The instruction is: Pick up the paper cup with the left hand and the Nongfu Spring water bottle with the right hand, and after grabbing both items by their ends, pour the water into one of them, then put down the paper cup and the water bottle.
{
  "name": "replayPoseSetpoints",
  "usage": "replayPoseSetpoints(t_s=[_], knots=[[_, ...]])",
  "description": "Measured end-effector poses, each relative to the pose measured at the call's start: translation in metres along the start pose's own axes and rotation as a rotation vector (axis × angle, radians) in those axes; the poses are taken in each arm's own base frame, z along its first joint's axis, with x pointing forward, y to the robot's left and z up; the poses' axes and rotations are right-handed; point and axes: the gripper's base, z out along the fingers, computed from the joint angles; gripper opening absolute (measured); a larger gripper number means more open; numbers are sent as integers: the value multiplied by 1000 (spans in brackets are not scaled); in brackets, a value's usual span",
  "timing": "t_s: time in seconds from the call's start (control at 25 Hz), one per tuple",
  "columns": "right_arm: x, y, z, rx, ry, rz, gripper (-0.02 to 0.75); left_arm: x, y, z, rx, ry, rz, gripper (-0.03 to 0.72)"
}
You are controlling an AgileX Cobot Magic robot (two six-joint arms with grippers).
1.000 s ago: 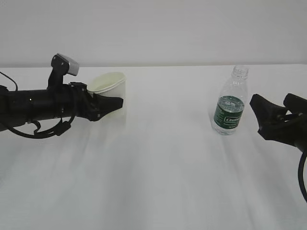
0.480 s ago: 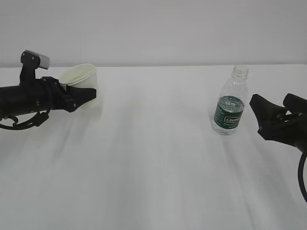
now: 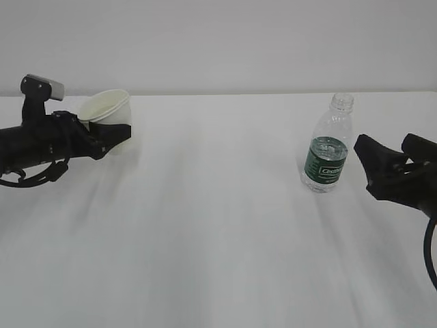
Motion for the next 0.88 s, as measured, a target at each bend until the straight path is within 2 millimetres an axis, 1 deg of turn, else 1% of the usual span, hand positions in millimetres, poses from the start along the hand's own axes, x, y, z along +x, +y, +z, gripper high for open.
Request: replayPoseSetpoints(t_s=[0.12,0.4,0.64,0.88], knots=[[0,0,0,0,0,2,595,10,-2,-5,-22,-17,-18,451],[0,1,0,-6,1,2,594,26,-10,-19,-64,-57,-29,450],[0,2,0,-18,2,6,595,42,-14,-30,-123,-39,-45,446],[0,2,0,-26,3,20,594,50,-16,-37,-162,-23,-51,445]])
